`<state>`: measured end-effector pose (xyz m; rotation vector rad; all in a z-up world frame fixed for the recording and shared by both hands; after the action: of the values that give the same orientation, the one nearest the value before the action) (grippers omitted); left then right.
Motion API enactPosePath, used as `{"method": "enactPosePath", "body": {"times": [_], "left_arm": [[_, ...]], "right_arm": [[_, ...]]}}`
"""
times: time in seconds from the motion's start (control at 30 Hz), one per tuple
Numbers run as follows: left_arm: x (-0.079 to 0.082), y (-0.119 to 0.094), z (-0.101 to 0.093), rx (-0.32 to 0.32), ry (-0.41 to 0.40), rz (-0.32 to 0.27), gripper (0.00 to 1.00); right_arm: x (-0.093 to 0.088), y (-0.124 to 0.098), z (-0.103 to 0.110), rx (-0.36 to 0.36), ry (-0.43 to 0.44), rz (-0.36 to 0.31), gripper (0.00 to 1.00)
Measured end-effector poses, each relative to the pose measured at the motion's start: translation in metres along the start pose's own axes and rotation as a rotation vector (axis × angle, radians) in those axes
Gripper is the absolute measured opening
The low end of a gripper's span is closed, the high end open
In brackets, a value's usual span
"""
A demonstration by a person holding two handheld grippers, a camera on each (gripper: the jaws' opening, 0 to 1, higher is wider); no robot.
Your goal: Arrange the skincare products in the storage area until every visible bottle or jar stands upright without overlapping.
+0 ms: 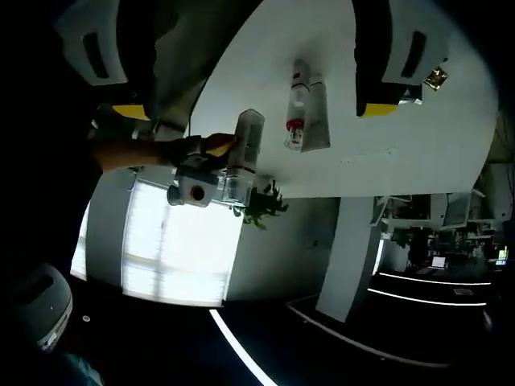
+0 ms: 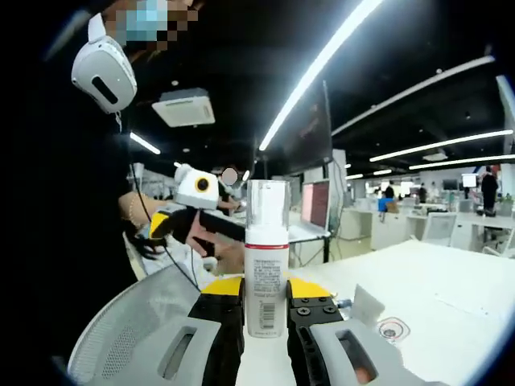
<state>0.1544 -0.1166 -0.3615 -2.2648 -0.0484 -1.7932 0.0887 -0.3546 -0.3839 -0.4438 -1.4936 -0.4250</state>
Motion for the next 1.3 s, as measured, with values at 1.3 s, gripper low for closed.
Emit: {"method": "enactPosePath", "body": {"times": [1.3], "left_arm": [[-0.064,0.017,0.039,0.085,-0.032,0.102,0.96]], "right_arm": [[-0.134,-0.016,-0.051,-0.026,0.02,0.038,0.1]]}}
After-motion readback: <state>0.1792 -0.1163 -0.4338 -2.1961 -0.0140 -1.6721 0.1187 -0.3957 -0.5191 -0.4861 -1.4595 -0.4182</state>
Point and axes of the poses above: the point that each gripper's makers call its tool centre point, and the gripper's own axes: y roughly forward along the fingers, z roughly to its left, x roughly out of its top, the point moved 9 cm from there along -y, roughly backward along the fingers, and after that the axes turned 8 degrees about x, right-handed, at the moved point
